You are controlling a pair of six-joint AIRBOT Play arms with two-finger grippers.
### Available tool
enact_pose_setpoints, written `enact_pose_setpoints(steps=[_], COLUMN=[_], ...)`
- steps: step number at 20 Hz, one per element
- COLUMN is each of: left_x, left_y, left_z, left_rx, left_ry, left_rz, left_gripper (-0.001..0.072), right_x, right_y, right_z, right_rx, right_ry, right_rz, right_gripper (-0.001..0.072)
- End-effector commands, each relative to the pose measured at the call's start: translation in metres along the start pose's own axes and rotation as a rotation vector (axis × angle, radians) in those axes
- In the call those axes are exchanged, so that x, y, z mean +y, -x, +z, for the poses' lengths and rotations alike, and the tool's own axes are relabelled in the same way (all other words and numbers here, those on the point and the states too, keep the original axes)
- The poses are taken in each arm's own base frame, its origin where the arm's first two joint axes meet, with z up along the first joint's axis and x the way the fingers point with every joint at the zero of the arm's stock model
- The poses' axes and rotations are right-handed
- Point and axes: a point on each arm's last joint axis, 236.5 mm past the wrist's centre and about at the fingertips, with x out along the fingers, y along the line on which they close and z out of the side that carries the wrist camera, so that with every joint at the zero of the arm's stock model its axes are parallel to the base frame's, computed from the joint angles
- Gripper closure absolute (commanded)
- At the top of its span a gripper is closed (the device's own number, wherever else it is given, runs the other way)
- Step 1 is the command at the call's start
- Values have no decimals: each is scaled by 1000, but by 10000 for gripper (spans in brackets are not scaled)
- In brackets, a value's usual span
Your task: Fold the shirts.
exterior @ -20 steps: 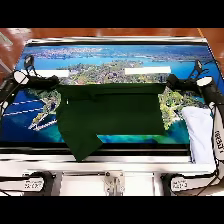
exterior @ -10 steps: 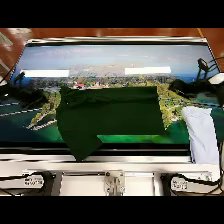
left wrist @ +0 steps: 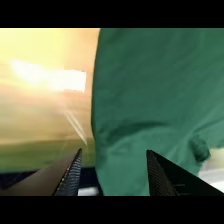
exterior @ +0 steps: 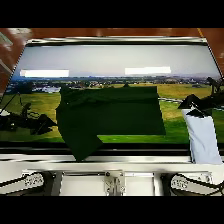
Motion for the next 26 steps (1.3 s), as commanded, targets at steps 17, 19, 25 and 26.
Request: enact_pose_setpoints(steps=[17,19,25,26], left_x=[-18,-21,-24,-24], left_y=[-54,-52,-50,-50], left_z=[-42,-46,-48,-48], left_rx=[186,201,205,204], left_ry=[-158,-186,-193,-194], left_rz=[-14,-25,-32,-32], left_gripper=[666,666,666,666], right_x=[-39,-26,-23,-25], right_y=[-41,-69,-98,-101], right_z=[-78,-83,-85,-84], right_rx=[265,253,265,265], right_ry=[-78,-119,-174,-179], right_rz=[-76,23,86,85], right_gripper=[63,64,64,64])
